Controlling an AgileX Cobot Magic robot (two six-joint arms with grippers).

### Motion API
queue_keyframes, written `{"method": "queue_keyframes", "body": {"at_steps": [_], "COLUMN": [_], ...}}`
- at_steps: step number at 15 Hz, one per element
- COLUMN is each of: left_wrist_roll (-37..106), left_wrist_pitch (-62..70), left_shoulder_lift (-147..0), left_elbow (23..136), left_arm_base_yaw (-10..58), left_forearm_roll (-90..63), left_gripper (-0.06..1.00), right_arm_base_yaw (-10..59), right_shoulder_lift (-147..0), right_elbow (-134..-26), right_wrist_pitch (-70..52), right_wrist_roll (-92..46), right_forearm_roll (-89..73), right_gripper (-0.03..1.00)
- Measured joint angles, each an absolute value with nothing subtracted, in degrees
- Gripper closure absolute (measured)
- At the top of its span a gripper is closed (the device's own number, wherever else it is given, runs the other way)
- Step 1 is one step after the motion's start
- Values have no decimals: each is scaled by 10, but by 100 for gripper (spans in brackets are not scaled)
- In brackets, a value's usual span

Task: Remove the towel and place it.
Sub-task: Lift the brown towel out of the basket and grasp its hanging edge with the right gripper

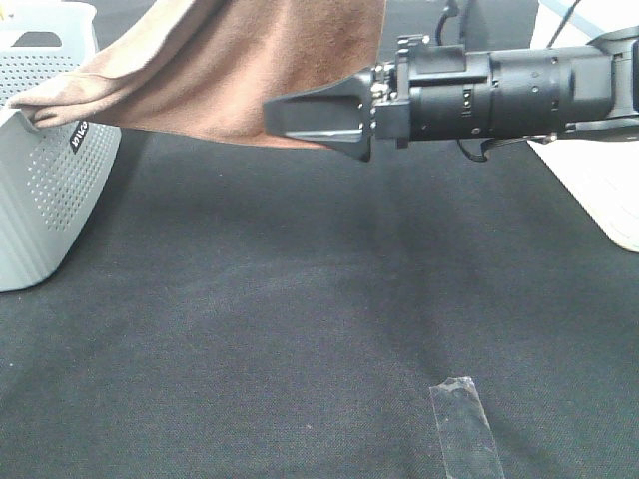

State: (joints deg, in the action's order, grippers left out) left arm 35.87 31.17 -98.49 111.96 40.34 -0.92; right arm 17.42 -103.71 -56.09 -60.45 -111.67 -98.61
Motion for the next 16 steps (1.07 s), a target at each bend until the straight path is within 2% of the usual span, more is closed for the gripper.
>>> {"method": "queue_keyframes", "body": {"at_steps": [2, 5, 8, 16], "left_wrist_roll": [358, 357, 357, 352], "left_wrist_pitch": [309, 321, 322, 322], "left_shoulder_lift": [-985, -985, -985, -985], "left_elbow": [1120, 1120, 1120, 1120], "left_arm_base_yaw": [403, 403, 403, 403], "left_forearm_roll": [-4, 15, 16, 21], "left_gripper": [94, 94, 94, 94], "right_arm_base_yaw": [174, 174, 164, 119], "right_shoulder_lift": [-1039, -1039, -1038, -1010], "right_elbow": [-561, -561, -561, -561], "right_wrist_pitch": [-589, -587, -586, -649], "right_wrist_roll": [-1115, -1094, -1059, -1040], "right_forearm_roll": [-981, -959, -927, -920], "right_gripper": [13, 37, 55, 71]}}
